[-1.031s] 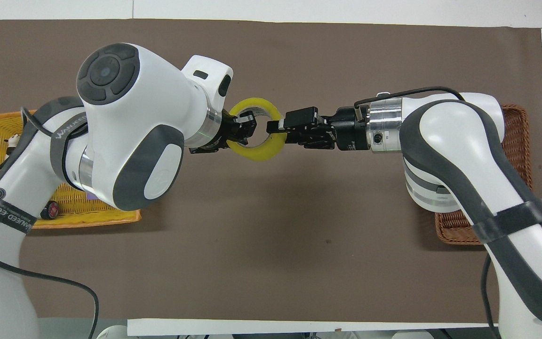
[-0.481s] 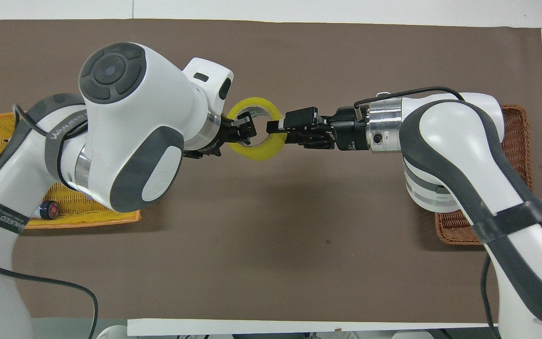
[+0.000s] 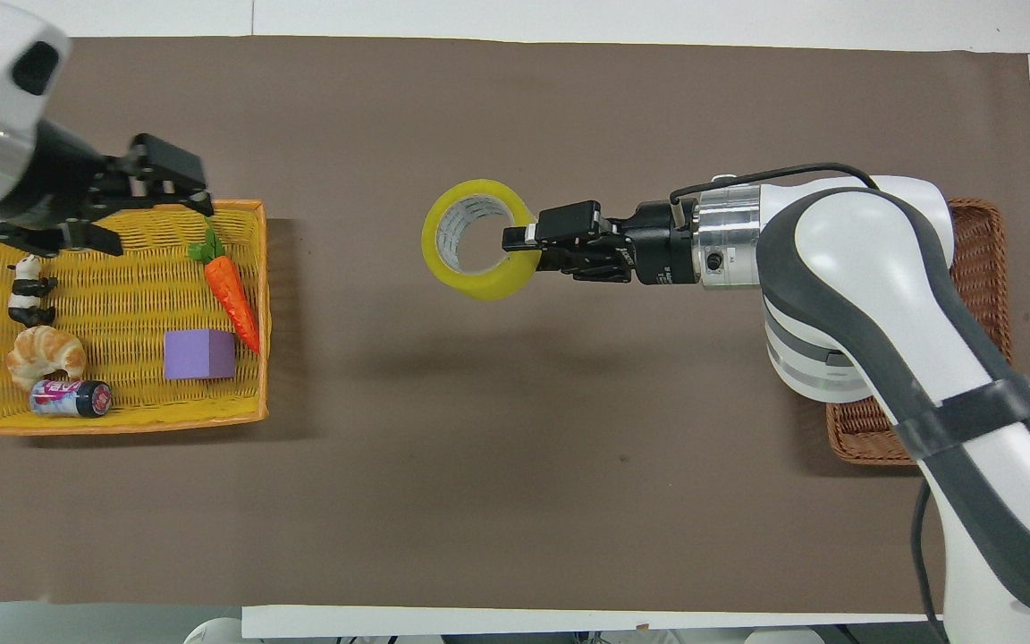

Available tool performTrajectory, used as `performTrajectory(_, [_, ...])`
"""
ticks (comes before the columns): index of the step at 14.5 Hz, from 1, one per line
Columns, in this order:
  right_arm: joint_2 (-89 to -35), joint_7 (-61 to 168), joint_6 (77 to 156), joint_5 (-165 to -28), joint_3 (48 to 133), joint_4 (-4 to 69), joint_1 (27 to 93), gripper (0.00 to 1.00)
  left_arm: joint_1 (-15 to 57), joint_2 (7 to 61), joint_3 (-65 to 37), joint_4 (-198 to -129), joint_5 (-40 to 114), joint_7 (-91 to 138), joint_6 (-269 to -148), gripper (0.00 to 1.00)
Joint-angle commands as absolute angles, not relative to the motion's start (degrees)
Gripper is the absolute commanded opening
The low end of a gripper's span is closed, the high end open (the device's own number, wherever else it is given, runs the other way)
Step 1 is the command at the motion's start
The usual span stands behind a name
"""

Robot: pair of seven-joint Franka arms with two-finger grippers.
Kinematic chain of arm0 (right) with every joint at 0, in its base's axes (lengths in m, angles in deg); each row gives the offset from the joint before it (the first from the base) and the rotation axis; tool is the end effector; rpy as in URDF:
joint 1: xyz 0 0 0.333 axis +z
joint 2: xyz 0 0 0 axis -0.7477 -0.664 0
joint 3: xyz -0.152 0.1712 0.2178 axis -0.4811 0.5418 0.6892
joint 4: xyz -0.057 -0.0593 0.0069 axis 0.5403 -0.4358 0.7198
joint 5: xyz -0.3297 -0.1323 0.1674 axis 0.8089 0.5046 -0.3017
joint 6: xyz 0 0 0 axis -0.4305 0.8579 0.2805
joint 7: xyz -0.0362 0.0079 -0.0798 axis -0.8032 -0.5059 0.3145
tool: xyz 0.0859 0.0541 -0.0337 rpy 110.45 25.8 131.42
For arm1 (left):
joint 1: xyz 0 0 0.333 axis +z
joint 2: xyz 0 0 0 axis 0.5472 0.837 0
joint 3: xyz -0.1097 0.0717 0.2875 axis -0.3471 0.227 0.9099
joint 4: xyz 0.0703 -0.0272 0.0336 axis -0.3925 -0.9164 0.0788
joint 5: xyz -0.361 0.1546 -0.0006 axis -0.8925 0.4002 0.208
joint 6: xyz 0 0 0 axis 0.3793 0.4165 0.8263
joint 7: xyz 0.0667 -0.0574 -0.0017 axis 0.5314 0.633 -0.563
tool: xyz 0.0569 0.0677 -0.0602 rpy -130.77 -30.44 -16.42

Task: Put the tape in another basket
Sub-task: 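Open the left gripper and withdraw it while the right gripper holds the tape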

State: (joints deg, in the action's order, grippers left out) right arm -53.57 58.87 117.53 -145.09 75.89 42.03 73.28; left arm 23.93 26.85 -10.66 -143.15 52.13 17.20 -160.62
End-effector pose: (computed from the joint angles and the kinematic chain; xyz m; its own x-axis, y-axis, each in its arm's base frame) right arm 0.5565 0.2304 0.4405 0.9806 -0.1237 -0.1521 -0.1886 -0.3827 -0.9044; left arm 0.5574 -0.1068 0.6095 0.9717 0.2199 -0.0861 0.2311 -0.9606 0.1547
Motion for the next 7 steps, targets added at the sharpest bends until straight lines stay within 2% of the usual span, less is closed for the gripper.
performTrajectory(1, [-52.85, 59.32, 116.62, -144.62, 76.21, 42.36, 72.56, 0.00, 30.17, 26.26, -11.66, -144.98, 54.86, 26.42, -160.06, 1.00])
performTrajectory(5, [-52.85, 59.32, 116.27, -144.10, 76.21, 42.36, 72.39, 0.00, 36.32, 23.89, -11.66, -150.26, 59.54, 37.79, -164.54, 1.00])
performTrajectory(7, [-52.85, 59.58, 115.39, -142.44, 76.12, 42.27, 71.60, 0.00, 36.87, 23.89, -11.57, -150.00, 59.63, 37.79, -164.63, 1.00])
